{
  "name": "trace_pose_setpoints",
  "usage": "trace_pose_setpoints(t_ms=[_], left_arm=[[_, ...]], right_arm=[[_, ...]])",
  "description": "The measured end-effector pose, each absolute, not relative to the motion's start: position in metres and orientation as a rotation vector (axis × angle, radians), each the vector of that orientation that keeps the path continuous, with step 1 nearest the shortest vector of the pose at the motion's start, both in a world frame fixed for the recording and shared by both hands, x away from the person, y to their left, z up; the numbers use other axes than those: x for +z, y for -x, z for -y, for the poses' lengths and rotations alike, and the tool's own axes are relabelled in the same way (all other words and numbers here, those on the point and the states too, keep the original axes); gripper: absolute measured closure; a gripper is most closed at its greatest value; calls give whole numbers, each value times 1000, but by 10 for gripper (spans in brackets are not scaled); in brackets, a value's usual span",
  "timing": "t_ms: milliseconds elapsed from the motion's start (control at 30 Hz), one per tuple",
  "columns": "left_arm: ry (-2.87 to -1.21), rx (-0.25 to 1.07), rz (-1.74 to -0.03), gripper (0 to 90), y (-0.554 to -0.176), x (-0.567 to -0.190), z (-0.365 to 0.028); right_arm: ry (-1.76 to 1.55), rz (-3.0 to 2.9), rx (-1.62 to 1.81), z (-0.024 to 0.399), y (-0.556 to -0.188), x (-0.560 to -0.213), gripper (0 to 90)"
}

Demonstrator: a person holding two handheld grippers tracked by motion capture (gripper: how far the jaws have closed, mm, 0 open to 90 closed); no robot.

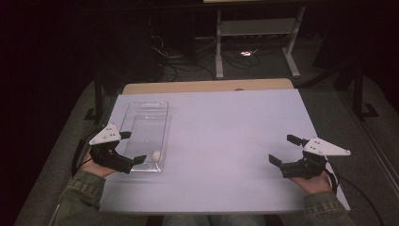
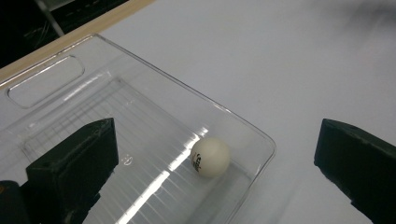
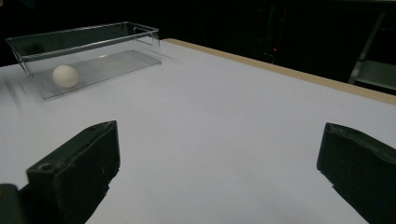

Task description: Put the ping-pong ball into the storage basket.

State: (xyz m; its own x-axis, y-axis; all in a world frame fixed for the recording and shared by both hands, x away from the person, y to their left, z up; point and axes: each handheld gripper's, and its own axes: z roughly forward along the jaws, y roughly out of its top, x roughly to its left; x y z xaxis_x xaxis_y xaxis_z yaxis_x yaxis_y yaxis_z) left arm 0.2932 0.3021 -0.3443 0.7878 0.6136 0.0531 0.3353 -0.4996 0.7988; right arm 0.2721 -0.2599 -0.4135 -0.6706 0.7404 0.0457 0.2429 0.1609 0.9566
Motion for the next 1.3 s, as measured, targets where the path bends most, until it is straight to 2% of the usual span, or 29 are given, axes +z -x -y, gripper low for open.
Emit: trace_pose_setpoints(t_ms=[167,400,867,1300], left_arm=[[-2128,417,-714,0,-290,-353,-304],[-2031,420,-741,0,-284,-362,-312],[-1944,487,-791,0,-272,-381,-319],[-1787,502,-846,0,-264,-395,-327]], right_arm=[[-931,-2009,1525,260,-272,-414,0],[-932,-2011,1525,260,-272,-414,0],[-932,-2012,1522,260,-272,-414,0],[-931,-2013,1523,260,-273,-414,0]])
